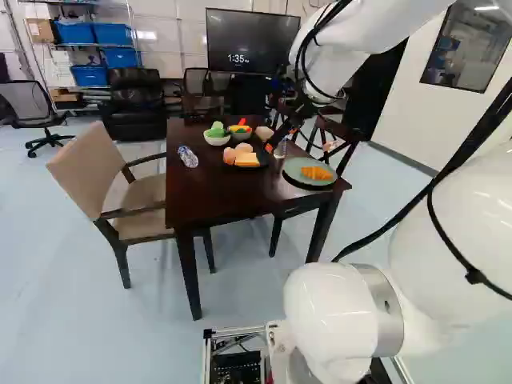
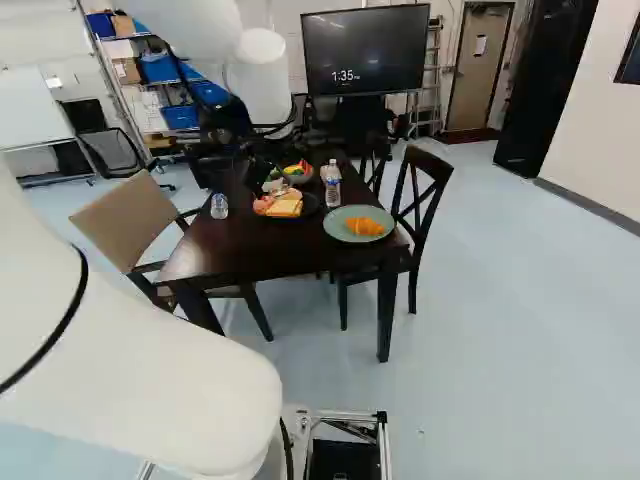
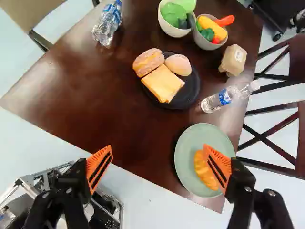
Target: Move the croissant to the empty plate
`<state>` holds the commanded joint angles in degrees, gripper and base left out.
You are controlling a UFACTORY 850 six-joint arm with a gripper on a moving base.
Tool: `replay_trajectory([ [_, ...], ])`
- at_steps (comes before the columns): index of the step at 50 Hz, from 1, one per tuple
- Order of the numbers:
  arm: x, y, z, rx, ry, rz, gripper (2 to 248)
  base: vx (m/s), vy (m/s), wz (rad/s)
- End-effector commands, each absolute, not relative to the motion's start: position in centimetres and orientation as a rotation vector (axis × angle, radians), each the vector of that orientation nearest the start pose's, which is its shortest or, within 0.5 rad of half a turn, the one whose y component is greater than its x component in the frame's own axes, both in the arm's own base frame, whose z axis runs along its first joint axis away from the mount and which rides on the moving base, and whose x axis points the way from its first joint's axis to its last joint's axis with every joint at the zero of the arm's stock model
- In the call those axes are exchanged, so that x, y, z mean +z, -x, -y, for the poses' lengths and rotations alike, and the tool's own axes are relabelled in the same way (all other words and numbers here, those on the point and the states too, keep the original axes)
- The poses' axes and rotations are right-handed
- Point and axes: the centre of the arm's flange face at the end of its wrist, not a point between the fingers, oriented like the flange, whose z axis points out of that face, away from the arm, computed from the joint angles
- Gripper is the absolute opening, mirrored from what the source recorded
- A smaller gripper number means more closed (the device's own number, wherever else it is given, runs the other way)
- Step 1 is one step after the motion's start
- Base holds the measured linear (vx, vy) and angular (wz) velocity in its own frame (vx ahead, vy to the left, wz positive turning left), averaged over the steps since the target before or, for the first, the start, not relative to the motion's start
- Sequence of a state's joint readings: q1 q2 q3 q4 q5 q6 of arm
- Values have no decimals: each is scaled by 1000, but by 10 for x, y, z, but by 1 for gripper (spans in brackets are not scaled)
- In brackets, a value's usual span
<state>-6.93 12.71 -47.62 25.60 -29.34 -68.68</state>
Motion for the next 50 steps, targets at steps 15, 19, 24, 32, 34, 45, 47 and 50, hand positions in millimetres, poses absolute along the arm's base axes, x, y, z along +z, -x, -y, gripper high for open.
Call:
replay_trajectory([
  [15,565,-403,31,-1020,2931,991,247,0,0,0],
  [19,557,-401,31,-1038,2951,953,247,0,0,0],
  [24,547,-399,31,-1064,2974,904,247,0,0,0],
  [32,531,-394,31,-1112,3007,821,247,0,0,0],
  [34,527,-393,31,-1126,3014,800,247,0,0,0],
  [45,502,-384,30,-1214,3041,674,247,0,0,0],
  [47,498,-383,30,-1232,3044,651,247,0,0,0],
  [50,491,-380,29,-1261,3045,616,247,0,0,0],
])
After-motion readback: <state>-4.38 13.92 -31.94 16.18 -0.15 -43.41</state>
